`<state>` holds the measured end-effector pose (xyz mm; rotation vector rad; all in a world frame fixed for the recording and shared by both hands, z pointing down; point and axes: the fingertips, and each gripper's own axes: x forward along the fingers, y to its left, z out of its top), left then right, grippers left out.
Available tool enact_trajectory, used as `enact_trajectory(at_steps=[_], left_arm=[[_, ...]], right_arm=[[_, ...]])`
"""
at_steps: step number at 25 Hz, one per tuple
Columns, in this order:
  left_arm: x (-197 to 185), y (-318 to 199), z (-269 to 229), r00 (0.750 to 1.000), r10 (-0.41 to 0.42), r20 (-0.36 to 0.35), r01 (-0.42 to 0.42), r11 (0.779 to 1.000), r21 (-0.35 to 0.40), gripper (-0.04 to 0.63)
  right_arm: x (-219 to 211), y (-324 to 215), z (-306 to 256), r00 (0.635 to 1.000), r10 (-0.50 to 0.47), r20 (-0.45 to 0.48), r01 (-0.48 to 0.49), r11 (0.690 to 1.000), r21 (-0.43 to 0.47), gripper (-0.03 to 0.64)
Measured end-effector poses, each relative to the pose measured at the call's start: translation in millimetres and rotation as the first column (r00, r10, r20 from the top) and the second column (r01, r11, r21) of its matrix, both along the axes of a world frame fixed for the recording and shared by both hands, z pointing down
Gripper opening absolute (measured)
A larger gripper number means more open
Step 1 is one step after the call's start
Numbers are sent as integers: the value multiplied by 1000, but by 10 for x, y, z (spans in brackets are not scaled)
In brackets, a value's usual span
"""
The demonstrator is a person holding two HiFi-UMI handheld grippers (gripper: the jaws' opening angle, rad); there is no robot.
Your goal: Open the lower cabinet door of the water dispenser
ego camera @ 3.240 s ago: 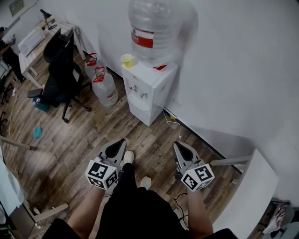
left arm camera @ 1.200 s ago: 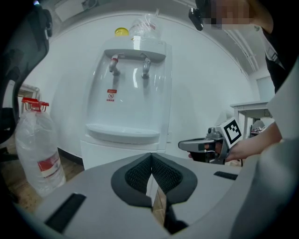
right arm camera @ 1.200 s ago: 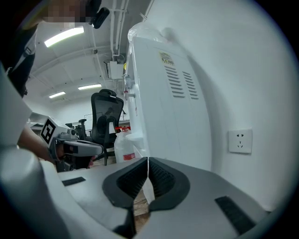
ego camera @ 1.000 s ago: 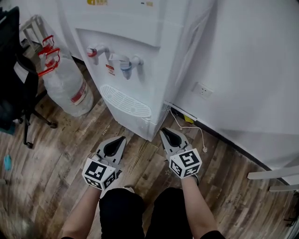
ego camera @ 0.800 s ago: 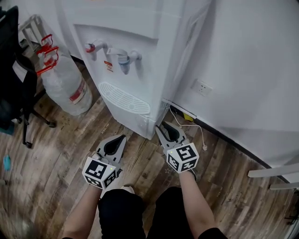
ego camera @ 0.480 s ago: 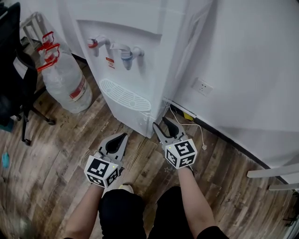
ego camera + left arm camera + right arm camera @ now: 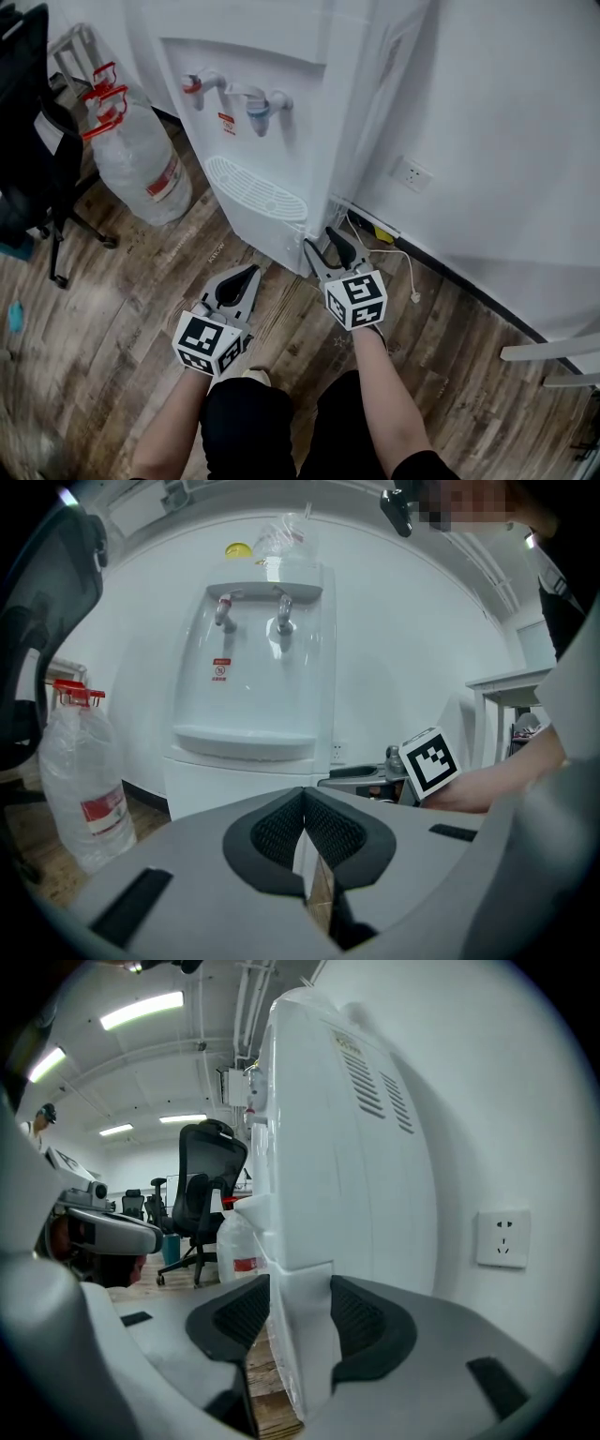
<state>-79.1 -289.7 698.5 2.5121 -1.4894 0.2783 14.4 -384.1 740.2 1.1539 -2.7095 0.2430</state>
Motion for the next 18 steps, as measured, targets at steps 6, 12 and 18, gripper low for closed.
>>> enact_trajectory(at_steps=[6,12,18], left_arm=[[-54,6,7,1000,-6,4,6,1000,2,14],[-101,19,28,1000,-10,4,10,1000,0,14],[-117,21,-5,1000,-11,0,11,1000,8,13]], right_arm=[[18,-38,15,1000,7,-7,-7,1000,1,199],[11,-39,14,999,37,-17,-36,999,10,196],[23,-43,7,997,70,12,-70,997,-16,193]])
